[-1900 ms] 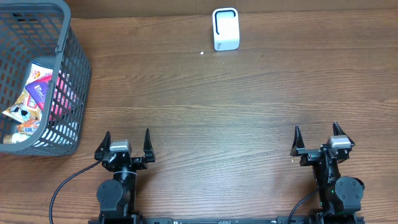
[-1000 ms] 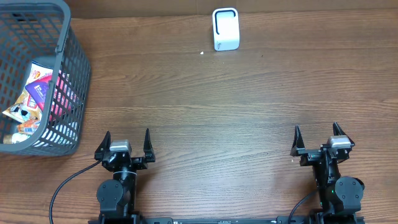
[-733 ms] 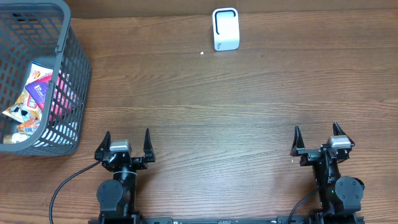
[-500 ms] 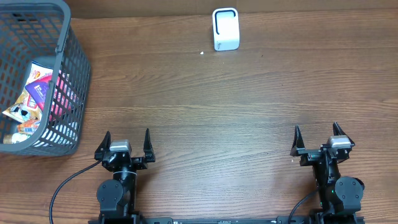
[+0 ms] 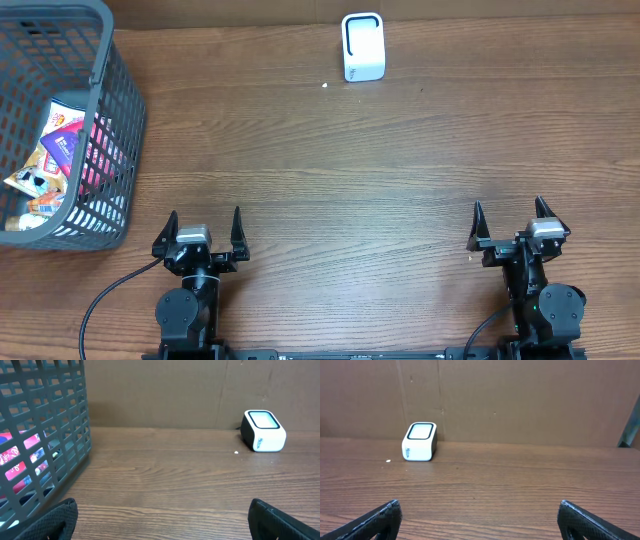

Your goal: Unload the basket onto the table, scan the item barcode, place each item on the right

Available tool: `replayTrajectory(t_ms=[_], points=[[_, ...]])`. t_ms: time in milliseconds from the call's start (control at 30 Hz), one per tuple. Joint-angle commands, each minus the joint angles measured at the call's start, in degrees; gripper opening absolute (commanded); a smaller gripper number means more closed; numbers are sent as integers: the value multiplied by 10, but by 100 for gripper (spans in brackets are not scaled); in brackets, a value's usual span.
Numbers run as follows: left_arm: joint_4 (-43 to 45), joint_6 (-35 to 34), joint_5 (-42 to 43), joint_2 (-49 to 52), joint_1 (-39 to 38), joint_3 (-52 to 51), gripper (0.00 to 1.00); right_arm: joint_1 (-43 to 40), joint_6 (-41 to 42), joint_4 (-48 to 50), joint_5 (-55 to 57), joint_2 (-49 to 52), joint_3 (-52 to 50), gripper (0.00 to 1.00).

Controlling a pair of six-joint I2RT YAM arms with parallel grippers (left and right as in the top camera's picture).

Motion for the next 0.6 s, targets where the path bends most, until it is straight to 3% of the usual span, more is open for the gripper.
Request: replayTrajectory(t_ms=[0,467,567], points=[[2,11,-3,-5,3,-2,100,0,3,3,3,-7,-6,100],[2,11,-3,-5,3,-2,100,0,3,3,3,-7,-6,100],[13,-18,41,-5,3,-2,100,0,3,3,3,-7,-6,100]])
